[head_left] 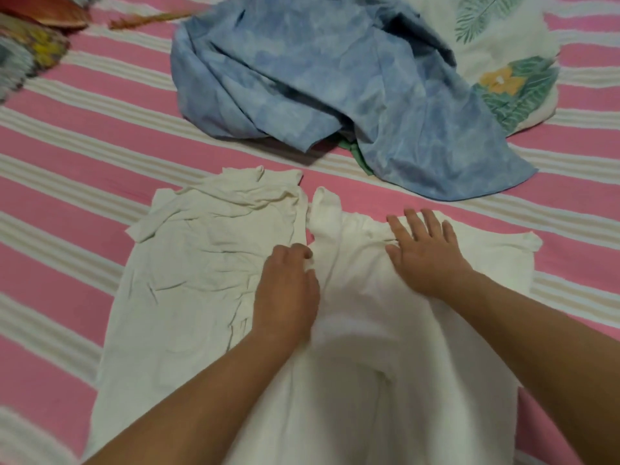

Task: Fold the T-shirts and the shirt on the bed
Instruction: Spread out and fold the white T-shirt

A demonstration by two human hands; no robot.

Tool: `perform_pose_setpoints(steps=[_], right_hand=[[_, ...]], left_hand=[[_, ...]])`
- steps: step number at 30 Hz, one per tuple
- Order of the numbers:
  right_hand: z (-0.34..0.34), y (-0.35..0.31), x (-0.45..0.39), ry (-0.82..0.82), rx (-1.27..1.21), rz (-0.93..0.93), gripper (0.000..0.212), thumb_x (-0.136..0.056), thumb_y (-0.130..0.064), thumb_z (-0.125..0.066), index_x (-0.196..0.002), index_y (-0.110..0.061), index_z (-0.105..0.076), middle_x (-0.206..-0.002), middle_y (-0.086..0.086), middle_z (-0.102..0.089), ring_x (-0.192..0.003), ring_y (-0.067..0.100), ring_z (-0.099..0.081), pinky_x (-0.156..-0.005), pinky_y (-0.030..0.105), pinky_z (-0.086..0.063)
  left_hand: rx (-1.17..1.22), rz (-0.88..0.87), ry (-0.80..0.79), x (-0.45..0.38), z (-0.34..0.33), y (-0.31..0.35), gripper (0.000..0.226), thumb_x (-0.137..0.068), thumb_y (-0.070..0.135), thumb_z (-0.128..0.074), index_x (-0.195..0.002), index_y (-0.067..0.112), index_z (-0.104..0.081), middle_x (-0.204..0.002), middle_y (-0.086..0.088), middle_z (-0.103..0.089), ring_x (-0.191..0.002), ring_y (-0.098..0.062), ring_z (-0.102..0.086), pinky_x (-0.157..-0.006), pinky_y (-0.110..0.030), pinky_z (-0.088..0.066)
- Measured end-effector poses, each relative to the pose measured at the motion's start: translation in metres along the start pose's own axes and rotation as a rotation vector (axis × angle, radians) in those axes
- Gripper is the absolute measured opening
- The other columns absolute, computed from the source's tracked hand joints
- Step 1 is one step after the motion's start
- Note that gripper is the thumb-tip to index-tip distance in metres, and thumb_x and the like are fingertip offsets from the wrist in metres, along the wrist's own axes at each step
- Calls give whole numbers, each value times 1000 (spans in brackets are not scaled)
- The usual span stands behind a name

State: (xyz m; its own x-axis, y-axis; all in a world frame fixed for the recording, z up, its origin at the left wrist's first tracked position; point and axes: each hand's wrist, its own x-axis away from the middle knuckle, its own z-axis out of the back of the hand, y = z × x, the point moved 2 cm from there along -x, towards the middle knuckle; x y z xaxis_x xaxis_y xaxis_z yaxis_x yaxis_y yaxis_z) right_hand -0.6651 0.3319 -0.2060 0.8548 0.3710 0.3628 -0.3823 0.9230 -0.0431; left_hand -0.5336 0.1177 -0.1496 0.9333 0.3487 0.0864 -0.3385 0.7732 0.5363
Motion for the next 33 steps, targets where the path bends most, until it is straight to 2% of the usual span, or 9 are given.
perform_pose_setpoints(steps=[3,8,12,15,19,21,26,29,33], right_hand=[[-1,-1,-3,-30,11,-18,61,-104,-52,-9,-160,-34,7,-169,3,12,-154,30,13,-124,54,4],[-2,-4,-5,-75,27,-41,60,-104,-52,-7,-159,-34,12,-168,3,17,-153,30,18,-123,55,7],[-1,-5,-5,-105,38,-49,61,-104,-53,-5,-158,-35,14,-167,3,19,-153,31,19,-123,55,6],[2,-5,-7,-132,44,-62,61,-103,-54,-5,-158,-36,15,-167,2,20,-153,31,19,-123,56,6],[3,-9,-8,-162,46,-75,61,-103,-54,-5,-158,-36,14,-167,2,20,-153,32,19,-123,57,7],[2,-9,-7,-138,51,-65,61,-103,-53,-6,-159,-35,12,-168,3,18,-153,32,17,-123,57,6],[-1,-7,-7,-119,47,-54,61,-104,-53,-6,-159,-34,12,-168,4,17,-153,33,17,-123,57,6],[-2,-5,-5,-91,21,-27,62,-104,-53,-11,-160,-32,8,-169,2,10,-154,32,11,-123,57,2],[20,22,-11,106,-280,40,53,-104,-32,-40,-156,-24,-28,-157,8,-37,-144,35,-32,-116,49,-28]], left_hand=[[13,300,-115,-27,3,-20,55,-93,40,-65,-139,15,-49,-129,-12,-51,-121,-33,-50,-100,-43,-42],[-222,320,-326,-34,-9,-15,54,-94,51,-61,-136,19,-49,-132,-6,-54,-125,-30,-50,-99,-43,-39],[-34,215,8,-22,21,-4,17,-100,32,-53,-104,16,-52,-102,-2,-57,-101,-28,-55,-79,-38,-38],[193,235,290,10,65,-17,20,-102,30,-49,-90,15,-43,-80,0,-54,-73,-22,-53,-61,-40,-37],[67,656,132,43,73,-89,16,-100,30,-48,-95,15,-48,-89,-6,-63,-81,-30,-59,-74,-43,-50],[100,725,57,38,67,-107,19,-99,29,-52,-109,12,-53,-106,-11,-65,-96,-34,-59,-82,-40,-46],[-182,193,119,-19,50,-75,57,-97,32,-56,-149,14,-42,-146,-17,-44,-132,-39,-38,-108,-49,-34],[-430,-201,-99,-66,24,-57,69,-95,48,-41,-158,22,-26,-160,-8,-34,-144,-34,-33,-119,-51,-29],[-561,-191,-261,-109,12,-53,54,-95,48,-34,-139,21,-49,-147,-11,-50,-132,-35,-47,-112,-50,-37]])
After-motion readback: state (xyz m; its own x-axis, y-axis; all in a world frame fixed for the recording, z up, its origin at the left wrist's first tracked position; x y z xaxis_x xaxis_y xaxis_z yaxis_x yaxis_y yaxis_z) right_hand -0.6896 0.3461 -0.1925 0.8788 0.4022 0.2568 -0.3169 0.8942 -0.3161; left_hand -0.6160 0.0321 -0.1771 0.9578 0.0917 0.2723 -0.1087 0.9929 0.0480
